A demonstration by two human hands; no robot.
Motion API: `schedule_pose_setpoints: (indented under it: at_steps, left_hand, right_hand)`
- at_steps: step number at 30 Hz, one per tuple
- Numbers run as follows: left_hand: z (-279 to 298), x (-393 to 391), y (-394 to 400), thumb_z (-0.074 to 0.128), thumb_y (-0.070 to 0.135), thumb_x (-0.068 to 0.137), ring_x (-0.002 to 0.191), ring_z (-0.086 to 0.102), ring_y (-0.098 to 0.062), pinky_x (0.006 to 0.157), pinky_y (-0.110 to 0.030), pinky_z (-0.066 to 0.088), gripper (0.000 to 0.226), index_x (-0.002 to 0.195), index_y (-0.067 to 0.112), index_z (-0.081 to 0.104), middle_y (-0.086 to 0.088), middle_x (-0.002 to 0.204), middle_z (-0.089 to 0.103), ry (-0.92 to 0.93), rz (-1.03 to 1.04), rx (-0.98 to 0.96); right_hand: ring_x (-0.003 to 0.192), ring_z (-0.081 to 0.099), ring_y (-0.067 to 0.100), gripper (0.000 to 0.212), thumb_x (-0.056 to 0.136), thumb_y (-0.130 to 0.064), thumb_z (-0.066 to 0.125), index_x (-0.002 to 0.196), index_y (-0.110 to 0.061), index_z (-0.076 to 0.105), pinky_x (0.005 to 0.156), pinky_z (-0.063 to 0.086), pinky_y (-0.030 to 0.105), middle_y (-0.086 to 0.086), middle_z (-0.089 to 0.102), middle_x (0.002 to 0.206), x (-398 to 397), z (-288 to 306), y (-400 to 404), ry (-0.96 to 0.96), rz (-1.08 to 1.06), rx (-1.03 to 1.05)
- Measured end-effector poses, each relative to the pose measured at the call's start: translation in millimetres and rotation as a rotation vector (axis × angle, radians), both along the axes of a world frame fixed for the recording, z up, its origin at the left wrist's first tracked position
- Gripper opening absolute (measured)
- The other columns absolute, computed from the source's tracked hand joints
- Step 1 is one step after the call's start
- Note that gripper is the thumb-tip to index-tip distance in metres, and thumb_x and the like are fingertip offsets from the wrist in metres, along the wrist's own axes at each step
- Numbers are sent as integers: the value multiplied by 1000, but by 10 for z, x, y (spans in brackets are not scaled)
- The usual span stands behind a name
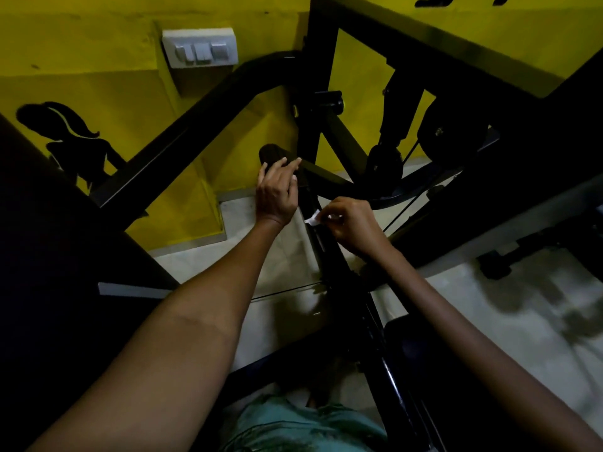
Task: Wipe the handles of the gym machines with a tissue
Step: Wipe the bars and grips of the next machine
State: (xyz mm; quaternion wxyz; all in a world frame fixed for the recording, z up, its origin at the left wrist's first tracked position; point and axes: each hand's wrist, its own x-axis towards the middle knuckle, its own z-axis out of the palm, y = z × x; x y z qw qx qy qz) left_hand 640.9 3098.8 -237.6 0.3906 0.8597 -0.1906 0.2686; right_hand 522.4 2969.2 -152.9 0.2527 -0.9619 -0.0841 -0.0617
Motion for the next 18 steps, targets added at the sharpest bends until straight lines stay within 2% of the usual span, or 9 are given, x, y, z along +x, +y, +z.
schedule_pose_setpoints:
  at_steps: [2,5,8,10,15,18]
  left_hand:
    - [4,-3,-2,35,19,88,109,62,-33,101,-56,34,43,111,3,67,-18,106,69,-9,-3,-6]
    - [-18,20,1,37,17,86,107,62,-34,100,-59,35,41,104,2,70,-16,102,70,-38,-5,-15]
    - [-40,34,1,39,16,83,106,63,-34,98,-60,36,38,96,3,72,-13,98,72,-74,-10,-19]
    - [-53,51,-2,39,16,82,106,63,-34,98,-60,36,37,93,3,72,-13,97,72,-92,-13,-26]
    - [-86,73,7,39,16,83,105,63,-33,98,-59,37,37,95,3,72,-12,98,72,-131,-8,-21]
    - [-78,67,3,41,19,88,105,63,-32,98,-55,36,36,98,4,72,-11,98,72,-126,-19,-46]
  right_hand:
    - [81,64,21,10,81,-5,69,90,-5,73,67,48,23,12,67,91,18,-7,28,-5,78,-49]
    - [81,63,18,10,82,-5,68,91,-6,73,69,49,22,9,67,93,-19,41,-54,66,122,-63]
    - [77,62,16,7,80,-10,72,86,-8,75,62,39,5,7,68,85,110,61,-113,55,16,33]
    - [77,63,18,7,80,-10,71,85,-8,75,58,33,2,10,69,86,260,37,-90,39,-44,35]
    - [80,64,23,10,80,-6,69,88,-5,74,67,41,21,12,67,91,373,59,-3,88,134,-103]
    - [75,61,17,13,81,-14,71,90,-5,74,71,49,29,11,69,89,487,116,-40,143,72,-66]
